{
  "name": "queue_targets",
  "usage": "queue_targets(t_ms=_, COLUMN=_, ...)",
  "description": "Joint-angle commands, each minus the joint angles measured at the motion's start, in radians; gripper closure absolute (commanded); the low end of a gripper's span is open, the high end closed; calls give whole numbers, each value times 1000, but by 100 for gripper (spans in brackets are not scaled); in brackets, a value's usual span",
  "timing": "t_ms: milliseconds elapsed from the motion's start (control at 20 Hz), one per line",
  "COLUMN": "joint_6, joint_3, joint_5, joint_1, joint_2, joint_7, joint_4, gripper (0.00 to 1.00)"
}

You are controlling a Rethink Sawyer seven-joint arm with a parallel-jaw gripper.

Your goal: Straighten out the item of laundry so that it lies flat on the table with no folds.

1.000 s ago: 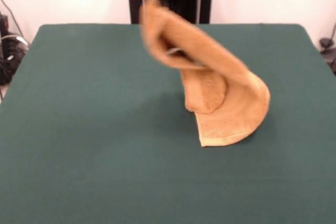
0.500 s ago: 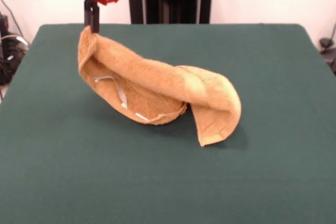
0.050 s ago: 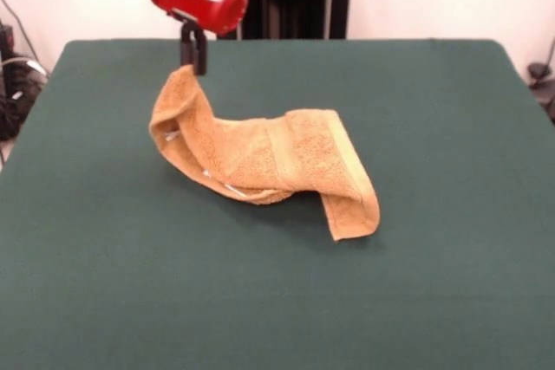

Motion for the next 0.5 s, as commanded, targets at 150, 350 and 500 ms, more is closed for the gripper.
queue_targets(t_ms=150, joint_6=58, joint_3=45, joint_5=-27, joint_1=125, joint_2=-45, joint_7=37, joint_4=167, gripper=100)
queue_targets(t_ms=350, joint_6=86, joint_3=-4, joint_5=18, joint_1=191, joint_2=-101, joint_7=122, joint_4=235, gripper=100)
queue_targets(t_ms=500, joint_6=79, joint_3=-14, joint_5=54, joint_1=222, joint_2=-124, joint_7=156, joint_4=278, gripper=100)
